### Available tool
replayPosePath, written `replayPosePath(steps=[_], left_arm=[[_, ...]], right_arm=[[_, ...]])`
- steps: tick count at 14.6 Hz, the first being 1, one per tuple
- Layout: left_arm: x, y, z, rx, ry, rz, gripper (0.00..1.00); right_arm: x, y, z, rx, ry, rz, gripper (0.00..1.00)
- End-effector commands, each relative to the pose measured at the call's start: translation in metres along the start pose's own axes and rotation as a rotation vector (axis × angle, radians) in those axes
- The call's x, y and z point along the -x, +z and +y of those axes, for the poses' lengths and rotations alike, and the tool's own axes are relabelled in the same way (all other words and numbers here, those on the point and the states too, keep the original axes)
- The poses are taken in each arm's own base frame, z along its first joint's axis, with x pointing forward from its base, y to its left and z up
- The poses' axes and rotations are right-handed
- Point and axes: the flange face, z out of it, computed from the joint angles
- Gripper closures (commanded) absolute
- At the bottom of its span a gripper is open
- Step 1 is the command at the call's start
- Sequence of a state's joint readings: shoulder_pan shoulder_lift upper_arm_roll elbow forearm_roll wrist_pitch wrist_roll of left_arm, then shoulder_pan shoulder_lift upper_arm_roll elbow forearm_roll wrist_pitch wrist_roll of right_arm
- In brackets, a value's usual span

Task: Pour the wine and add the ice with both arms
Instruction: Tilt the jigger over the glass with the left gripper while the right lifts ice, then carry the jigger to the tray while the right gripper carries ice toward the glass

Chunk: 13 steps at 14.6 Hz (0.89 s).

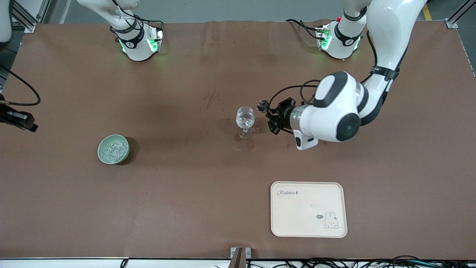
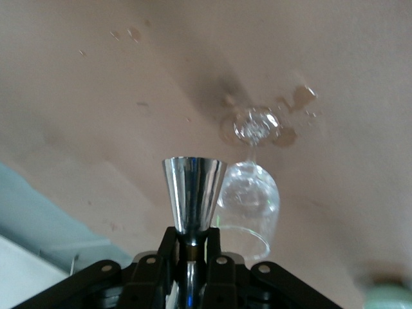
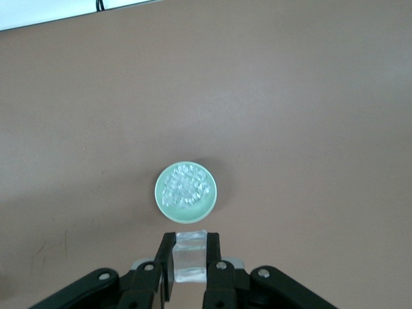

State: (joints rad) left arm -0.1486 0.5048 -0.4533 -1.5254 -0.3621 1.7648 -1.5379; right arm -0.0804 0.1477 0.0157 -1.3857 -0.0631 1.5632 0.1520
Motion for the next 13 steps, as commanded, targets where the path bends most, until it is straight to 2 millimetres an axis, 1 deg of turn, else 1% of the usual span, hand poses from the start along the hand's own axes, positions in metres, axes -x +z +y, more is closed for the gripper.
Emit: replayPosePath(steps=[1,2,3,4,5,6,7,8,9,10,12,13], left_arm=[[0.032,0.003,-0.011,0.013,-0.049,0.134,0.99],[0.043,0.010,-0.012,0.011,-0.055,0.176,1.00],[0.052,0.016,-0.013,0.010,-0.069,0.209,0.99],[0.055,0.016,-0.011,0.030,-0.093,0.235,1.00],[0.056,0.010,-0.007,0.066,-0.120,0.245,1.00],[0.056,0.008,-0.003,0.094,-0.147,0.245,1.00],[0.063,0.010,-0.002,0.118,-0.161,0.257,1.00],[0.076,0.018,-0.002,0.132,-0.139,0.303,1.00],[0.083,0.017,-0.002,0.142,-0.138,0.317,1.00],[0.085,0.010,0.001,0.160,-0.151,0.309,1.00],[0.077,0.009,0.004,0.161,-0.164,0.308,1.00],[0.069,0.005,0.006,0.162,-0.171,0.303,1.00]], right_arm=[[0.006,-0.020,0.013,-0.001,-0.025,-0.037,0.99],[0.005,-0.019,0.020,-0.001,-0.044,-0.040,0.99],[0.005,-0.019,0.020,-0.003,-0.050,-0.038,0.99],[0.005,-0.020,0.020,-0.002,-0.052,-0.037,0.99],[0.005,-0.020,0.018,-0.003,-0.053,-0.037,0.99],[0.005,-0.020,0.017,-0.005,-0.056,-0.037,0.99],[0.006,-0.020,0.014,-0.032,-0.059,-0.039,0.99],[0.007,-0.021,0.012,-0.069,-0.058,-0.040,0.99],[0.006,-0.021,0.012,-0.077,-0.057,-0.038,0.99],[0.006,-0.022,0.012,-0.079,-0.055,-0.036,0.99],[0.007,-0.021,0.011,-0.081,-0.041,-0.043,0.99],[0.008,-0.021,0.011,-0.081,-0.042,-0.046,0.99]])
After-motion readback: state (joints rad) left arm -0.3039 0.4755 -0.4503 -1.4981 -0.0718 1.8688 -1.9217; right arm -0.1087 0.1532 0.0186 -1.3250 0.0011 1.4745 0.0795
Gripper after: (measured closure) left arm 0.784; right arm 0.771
